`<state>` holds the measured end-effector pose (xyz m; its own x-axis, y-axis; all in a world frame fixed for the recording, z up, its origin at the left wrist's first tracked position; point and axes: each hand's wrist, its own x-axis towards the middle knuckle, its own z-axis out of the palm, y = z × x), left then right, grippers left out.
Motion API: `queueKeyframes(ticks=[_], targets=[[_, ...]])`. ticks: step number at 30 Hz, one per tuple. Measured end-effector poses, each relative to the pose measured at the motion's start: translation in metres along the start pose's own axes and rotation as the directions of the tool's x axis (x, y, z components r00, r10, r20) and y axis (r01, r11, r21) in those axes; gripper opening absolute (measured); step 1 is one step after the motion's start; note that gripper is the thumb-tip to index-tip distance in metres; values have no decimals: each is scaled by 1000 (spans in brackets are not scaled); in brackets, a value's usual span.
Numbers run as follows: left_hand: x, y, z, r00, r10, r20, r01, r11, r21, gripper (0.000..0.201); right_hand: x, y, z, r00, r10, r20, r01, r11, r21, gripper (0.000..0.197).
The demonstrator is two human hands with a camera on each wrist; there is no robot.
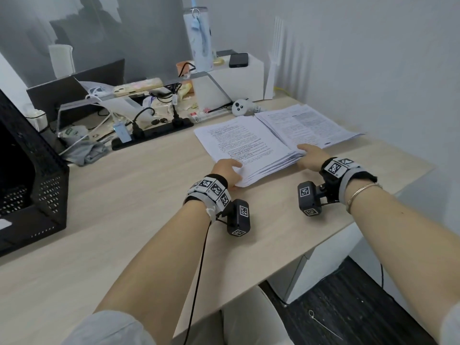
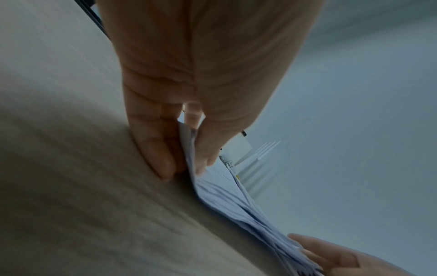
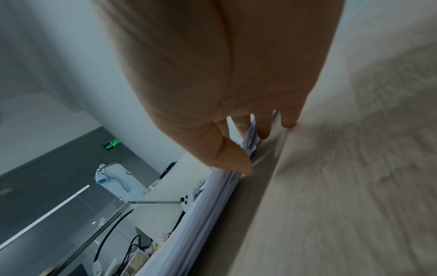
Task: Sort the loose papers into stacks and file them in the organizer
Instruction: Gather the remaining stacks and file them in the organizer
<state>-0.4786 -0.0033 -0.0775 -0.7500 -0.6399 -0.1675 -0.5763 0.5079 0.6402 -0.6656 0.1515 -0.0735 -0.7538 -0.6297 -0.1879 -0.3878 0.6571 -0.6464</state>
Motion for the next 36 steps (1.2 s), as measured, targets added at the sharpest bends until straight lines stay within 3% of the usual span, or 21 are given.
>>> queueKeyframes(ticks=[3,10,16,21,36], targets=[[-1,-7,-5,1000,-5,-19,6,999,53,34,-2,0,-1,999,31,8,-31,998,-48,61],[-19,-19,-22,999,-53,-6,53,987,153,52,-22,-8,7,1000,6,4,-6,995,-95,46],[-45,-33,-36,996,-90,-17,91,976,200,44,-49,-22,22,994,-77,75,85,990,-110,58],[-70,-51,-50,993,-119,-24,122,964,236,42,-68,-33,42,990,-95,104,100,994,-44,56],[-141,-128,-101,935,-330,-131,350,920,178,30,-121,-95,103,952,-238,191,242,970,3,43]])
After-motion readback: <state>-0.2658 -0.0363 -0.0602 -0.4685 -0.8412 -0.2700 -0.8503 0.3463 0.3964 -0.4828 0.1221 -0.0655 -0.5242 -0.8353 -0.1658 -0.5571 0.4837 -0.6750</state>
